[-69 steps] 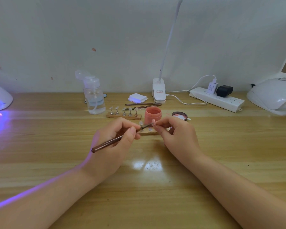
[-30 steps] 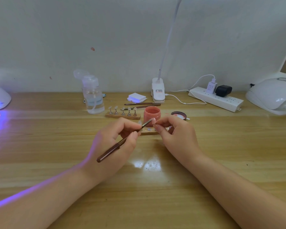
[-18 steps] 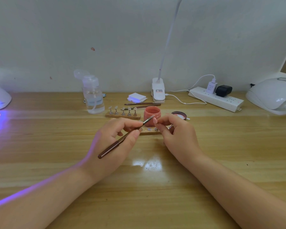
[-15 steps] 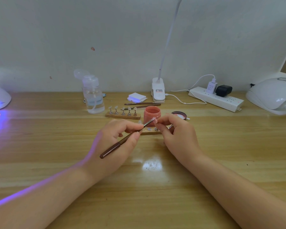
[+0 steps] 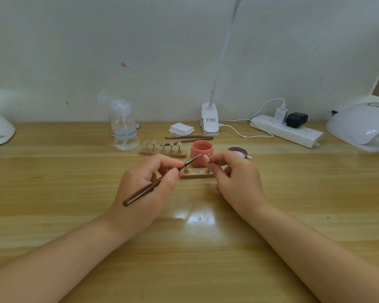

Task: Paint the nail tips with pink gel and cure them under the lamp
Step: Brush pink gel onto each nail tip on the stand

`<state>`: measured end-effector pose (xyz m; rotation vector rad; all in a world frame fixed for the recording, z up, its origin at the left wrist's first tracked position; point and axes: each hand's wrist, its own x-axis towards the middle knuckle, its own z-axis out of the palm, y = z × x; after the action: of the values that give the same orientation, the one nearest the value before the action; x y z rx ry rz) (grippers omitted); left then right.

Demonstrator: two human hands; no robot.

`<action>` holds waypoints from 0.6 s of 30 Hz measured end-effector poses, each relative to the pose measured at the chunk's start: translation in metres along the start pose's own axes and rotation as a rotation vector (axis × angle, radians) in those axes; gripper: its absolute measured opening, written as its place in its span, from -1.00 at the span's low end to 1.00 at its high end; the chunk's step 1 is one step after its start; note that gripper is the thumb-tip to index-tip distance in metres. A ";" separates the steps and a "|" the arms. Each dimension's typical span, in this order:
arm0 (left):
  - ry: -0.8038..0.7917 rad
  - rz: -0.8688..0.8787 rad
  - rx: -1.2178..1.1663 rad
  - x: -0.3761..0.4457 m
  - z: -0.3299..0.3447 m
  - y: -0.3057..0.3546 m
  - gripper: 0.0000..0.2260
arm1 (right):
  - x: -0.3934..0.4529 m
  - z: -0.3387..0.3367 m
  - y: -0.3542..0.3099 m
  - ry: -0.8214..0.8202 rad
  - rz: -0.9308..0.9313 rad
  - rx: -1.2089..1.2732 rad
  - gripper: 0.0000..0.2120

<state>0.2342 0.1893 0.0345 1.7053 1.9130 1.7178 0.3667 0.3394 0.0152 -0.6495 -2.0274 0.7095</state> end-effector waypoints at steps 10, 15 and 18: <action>-0.023 0.033 0.006 0.000 0.001 0.001 -0.85 | -0.001 -0.001 -0.005 -0.009 -0.018 0.000 -0.79; -0.062 0.042 0.031 0.000 0.002 0.002 -0.85 | 0.001 0.000 -0.002 0.010 0.028 0.016 -0.87; -0.029 0.034 -0.003 0.000 -0.001 0.002 -0.85 | 0.002 -0.001 -0.002 0.016 0.065 0.052 -0.88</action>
<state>0.2352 0.1883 0.0363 1.7616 1.8794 1.6966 0.3662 0.3391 0.0179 -0.6918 -1.9738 0.7901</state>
